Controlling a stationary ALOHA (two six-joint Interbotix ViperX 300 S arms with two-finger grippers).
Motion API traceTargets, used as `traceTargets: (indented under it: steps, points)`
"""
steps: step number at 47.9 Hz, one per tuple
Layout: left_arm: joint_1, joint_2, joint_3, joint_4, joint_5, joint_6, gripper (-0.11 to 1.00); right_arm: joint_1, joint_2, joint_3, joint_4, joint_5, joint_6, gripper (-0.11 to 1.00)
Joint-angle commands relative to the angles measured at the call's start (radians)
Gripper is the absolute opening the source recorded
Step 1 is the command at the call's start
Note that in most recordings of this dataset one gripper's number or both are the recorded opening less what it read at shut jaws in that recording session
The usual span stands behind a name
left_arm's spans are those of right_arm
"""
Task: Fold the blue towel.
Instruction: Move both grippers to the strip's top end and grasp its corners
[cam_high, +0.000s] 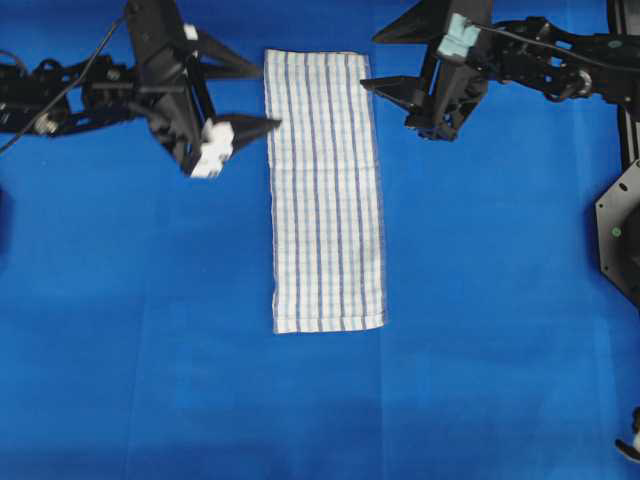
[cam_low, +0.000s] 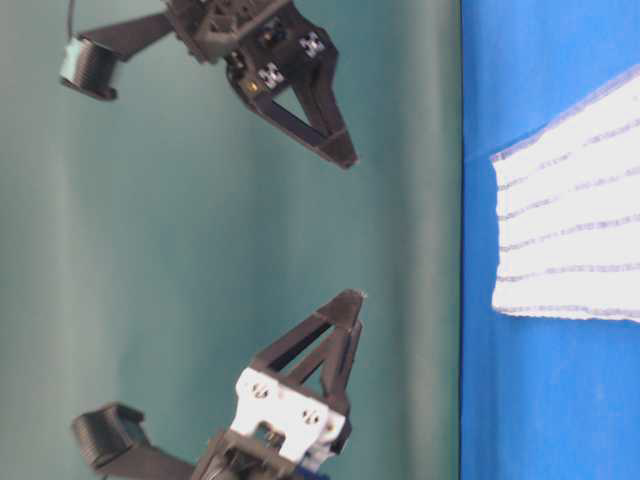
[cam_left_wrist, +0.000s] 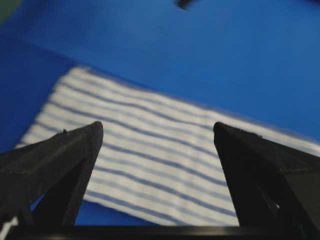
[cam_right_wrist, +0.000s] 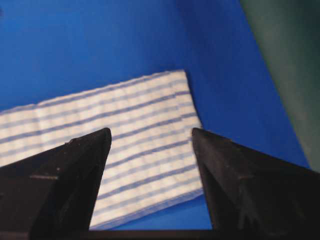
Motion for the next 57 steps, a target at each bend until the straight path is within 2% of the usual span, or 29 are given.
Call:
traceTargets:
  steps: [1, 10, 22, 34, 57]
  points:
    - [0.049, 0.026, -0.038, 0.003, -0.017, 0.023, 0.88, -0.031, 0.02, -0.032, 0.0, -0.02, -0.002, 0.94]
    - [0.132, 0.14, -0.081, 0.003, -0.067, 0.034, 0.88, -0.086, 0.13, -0.052, 0.0, -0.063, -0.003, 0.94]
    - [0.189, 0.291, -0.12, 0.003, -0.123, 0.037, 0.88, -0.114, 0.278, -0.08, 0.006, -0.129, 0.002, 0.94]
    - [0.193, 0.39, -0.14, 0.003, -0.161, 0.032, 0.88, -0.114, 0.393, -0.106, 0.034, -0.17, 0.003, 0.94]
    - [0.202, 0.497, -0.158, 0.003, -0.196, 0.011, 0.87, -0.114, 0.491, -0.137, 0.058, -0.183, 0.008, 0.93]
